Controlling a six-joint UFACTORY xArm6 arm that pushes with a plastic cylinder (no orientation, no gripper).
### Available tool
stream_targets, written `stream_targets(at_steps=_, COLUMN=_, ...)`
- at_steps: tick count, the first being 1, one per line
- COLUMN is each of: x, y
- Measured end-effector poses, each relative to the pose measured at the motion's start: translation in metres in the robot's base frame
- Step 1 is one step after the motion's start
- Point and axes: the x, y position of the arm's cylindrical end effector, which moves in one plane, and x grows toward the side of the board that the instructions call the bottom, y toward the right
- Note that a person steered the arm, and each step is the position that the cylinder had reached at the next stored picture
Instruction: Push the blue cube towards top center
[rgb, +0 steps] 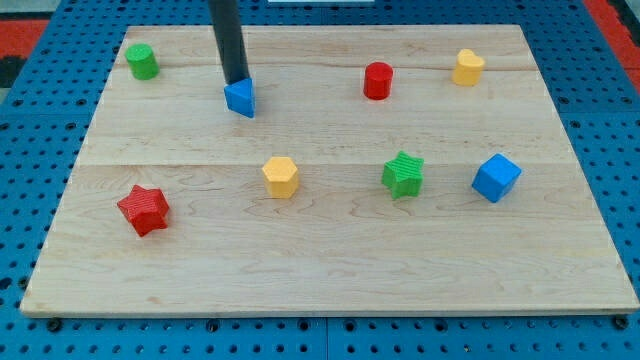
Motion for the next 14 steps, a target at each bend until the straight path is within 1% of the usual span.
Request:
stream_targets(at_steps=1, x=-0.007, y=0.012)
stream_targets(at_steps=2, x=-0.01, y=0.012)
stream_targets(at_steps=3, x=-0.024, y=0.037)
stream_targets(at_steps=5, x=-0.024, y=0.046)
stream_targets(at_steps=6, x=-0.003, y=0.064)
stream_targets(at_steps=8, x=0.035, y=0.126)
stream_targets(at_steps=9, x=0.053, y=0.128)
stream_targets(at_steps=10, x=0.075, y=0.143)
stream_targets(at_steps=11, x=0.088, y=0.201)
stream_targets(at_steps=12, x=0.088, y=0.264)
stream_targets(at_steps=13, x=0.116, y=0.303)
stream_targets(at_steps=14, x=0.153, y=0.311)
